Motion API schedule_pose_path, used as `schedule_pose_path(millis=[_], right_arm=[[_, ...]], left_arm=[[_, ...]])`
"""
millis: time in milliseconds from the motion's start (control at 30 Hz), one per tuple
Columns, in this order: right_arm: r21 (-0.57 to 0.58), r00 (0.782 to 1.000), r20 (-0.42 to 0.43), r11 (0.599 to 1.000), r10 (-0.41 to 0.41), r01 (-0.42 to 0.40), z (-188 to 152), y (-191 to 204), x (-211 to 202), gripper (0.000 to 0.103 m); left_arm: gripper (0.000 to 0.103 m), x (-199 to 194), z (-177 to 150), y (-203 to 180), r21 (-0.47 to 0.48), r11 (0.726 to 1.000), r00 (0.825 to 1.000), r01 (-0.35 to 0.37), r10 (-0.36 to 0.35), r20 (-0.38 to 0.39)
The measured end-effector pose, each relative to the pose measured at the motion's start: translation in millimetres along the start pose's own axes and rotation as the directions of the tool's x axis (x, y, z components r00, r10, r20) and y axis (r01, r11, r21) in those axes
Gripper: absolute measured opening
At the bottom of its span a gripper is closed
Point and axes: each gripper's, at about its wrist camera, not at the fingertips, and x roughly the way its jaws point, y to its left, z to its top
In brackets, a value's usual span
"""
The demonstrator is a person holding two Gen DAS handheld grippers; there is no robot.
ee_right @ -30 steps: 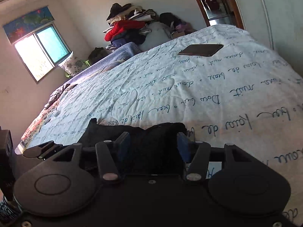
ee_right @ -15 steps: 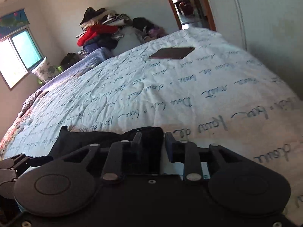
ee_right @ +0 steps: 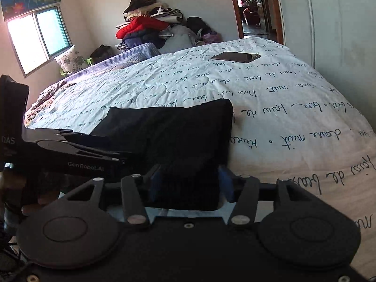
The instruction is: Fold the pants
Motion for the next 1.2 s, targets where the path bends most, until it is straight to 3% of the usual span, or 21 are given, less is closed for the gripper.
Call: schedule_pose_path(millis=[67, 167, 267, 300, 367, 467, 600, 667, 800, 867, 967, 1067, 1100, 1200], right_arm=[[-0.084, 0.999, 0.004, 0.995, -0.052, 0.053, -0.6, 8.5, -1.6, 0.034], [-0.148, 0.996, 0.001, 0.985, -0.087, 0.086, -3.1, 14.0, -1.3, 0.028], [-0.158, 0.992, 0.017, 0.980, -0.124, 0.125, -4.5, 17.6, -2.8, 0.029], [-0.155, 0.990, 0.029, 0.978, -0.137, 0.140, -3.7, 18.9, -4.7, 0.041], [-0.187, 0.989, 0.047, 0.971, -0.143, 0.149, -2.7, 23.7, -8.1, 0.045], [-0.248, 0.991, 0.014, 0.960, -0.133, 0.133, -7.4, 32.6, -0.4, 0.045], [-0.299, 0.985, 0.005, 0.939, -0.173, 0.167, -15.0, 36.8, 5.9, 0.034], [-0.301, 0.978, 0.017, 0.932, -0.208, 0.203, -14.8, 36.4, 4.7, 0.026], [-0.322, 0.958, 0.031, 0.905, -0.284, 0.279, -15.5, 38.6, 4.9, 0.026], [-0.302, 0.953, 0.051, 0.905, -0.300, 0.301, -11.9, 40.8, -0.7, 0.026], [-0.288, 0.964, 0.088, 0.920, -0.251, 0.265, -9.1, 49.1, -8.3, 0.030], [-0.379, 0.950, 0.054, 0.874, -0.308, 0.305, -19.9, 54.4, 6.2, 0.044], [-0.363, 0.944, 0.062, 0.874, -0.323, 0.323, -20.0, 54.0, 2.7, 0.045], [-0.250, 0.965, 0.080, 0.932, -0.250, 0.262, -13.9, 55.6, -29.9, 0.049]], left_arm=[[0.094, -0.1, -2.3, -1.6, -0.007, 1.000, 1.000, -0.017, 0.017, 0.005], [0.096, 0.8, -1.4, -2.3, -0.030, 0.999, 0.999, -0.043, 0.043, 0.004], [0.096, 0.8, 1.4, -3.0, -0.057, 0.996, 0.998, -0.062, 0.062, 0.004], [0.096, 0.9, 2.0, -3.6, -0.060, 0.996, 0.998, -0.068, 0.069, 0.004], [0.096, -0.7, 2.1, -5.5, -0.061, 0.994, 0.996, -0.087, 0.088, 0.009], [0.096, -2.7, 1.0, -11.7, -0.039, 0.991, 0.991, -0.128, 0.129, 0.027], [0.096, -2.0, 0.1, -18.7, -0.016, 0.987, 0.987, -0.159, 0.159, 0.031], [0.096, -2.5, 0.0, -19.6, -0.020, 0.987, 0.986, -0.162, 0.162, 0.029], [0.096, -3.7, -0.3, -20.9, -0.024, 0.986, 0.986, -0.165, 0.166, 0.025], [0.097, -4.5, -1.5, -22.4, -0.018, 0.984, 0.984, -0.175, 0.176, 0.028], [0.097, -5.8, -3.1, -22.9, -0.022, 0.982, 0.982, -0.185, 0.186, 0.030], [0.097, -8.9, -3.7, -23.1, -0.032, 0.981, 0.981, -0.192, 0.193, 0.024], [0.097, -10.8, -4.2, -23.6, -0.031, 0.981, 0.981, -0.191, 0.192, 0.022], [0.097, -20.4, -7.9, -24.2, -0.031, 0.978, 0.978, -0.204, 0.205, 0.024]])
